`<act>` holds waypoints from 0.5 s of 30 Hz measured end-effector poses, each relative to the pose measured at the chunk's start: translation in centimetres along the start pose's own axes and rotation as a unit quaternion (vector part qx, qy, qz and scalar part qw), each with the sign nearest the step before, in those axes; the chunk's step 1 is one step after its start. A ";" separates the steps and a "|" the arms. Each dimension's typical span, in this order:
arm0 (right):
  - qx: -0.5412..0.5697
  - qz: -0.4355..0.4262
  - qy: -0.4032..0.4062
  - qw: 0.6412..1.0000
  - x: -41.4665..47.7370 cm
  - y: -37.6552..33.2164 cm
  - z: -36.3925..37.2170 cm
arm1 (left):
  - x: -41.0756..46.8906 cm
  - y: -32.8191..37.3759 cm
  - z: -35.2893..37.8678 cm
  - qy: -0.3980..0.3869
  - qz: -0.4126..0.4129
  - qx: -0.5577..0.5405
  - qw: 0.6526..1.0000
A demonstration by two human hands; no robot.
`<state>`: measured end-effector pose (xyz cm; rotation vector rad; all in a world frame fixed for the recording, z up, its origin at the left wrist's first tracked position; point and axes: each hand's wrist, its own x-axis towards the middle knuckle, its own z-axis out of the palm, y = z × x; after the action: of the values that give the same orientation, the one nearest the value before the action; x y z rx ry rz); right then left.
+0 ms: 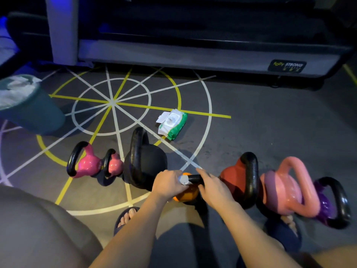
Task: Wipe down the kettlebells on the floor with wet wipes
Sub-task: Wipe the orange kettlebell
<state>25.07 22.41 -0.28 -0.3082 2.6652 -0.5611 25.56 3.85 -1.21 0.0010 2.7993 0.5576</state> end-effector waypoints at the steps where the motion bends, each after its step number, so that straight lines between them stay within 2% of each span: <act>1: 0.014 -0.018 0.006 1.000 0.2 -0.3 0.1 | -0.1 0.2 -0.1 -0.009 -0.005 -0.016 1.000; 4: 0.006 -0.021 0.016 1.000 0.5 -0.7 0.7 | 0.1 0.4 0.0 -0.012 -0.014 -0.016 1.000; 6: -0.049 -0.011 0.038 0.998 0.5 -0.9 0.9 | 0.2 0.5 0.8 0.015 -0.017 0.001 1.000; 8: -0.056 -0.009 0.034 0.998 1.3 -1.1 0.0 | 0.3 1.3 1.3 0.053 -0.050 -0.002 0.997; 11: -0.056 -0.043 -0.048 0.996 4.0 -0.6 -2.5 | 0.0 2.8 2.4 0.077 -0.098 -0.065 0.990; 13: -0.057 -0.071 -0.100 0.991 4.9 0.0 -3.8 | -0.7 3.4 3.1 0.074 -0.099 -0.092 0.988; 15: -0.056 -0.092 -0.099 0.989 4.4 0.0 -3.6 | -1.7 3.0 3.6 0.085 -0.096 -0.105 0.986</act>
<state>19.57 22.33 1.28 -0.6132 2.4951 -0.4121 28.05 7.91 -2.73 -0.3730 2.8427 0.8354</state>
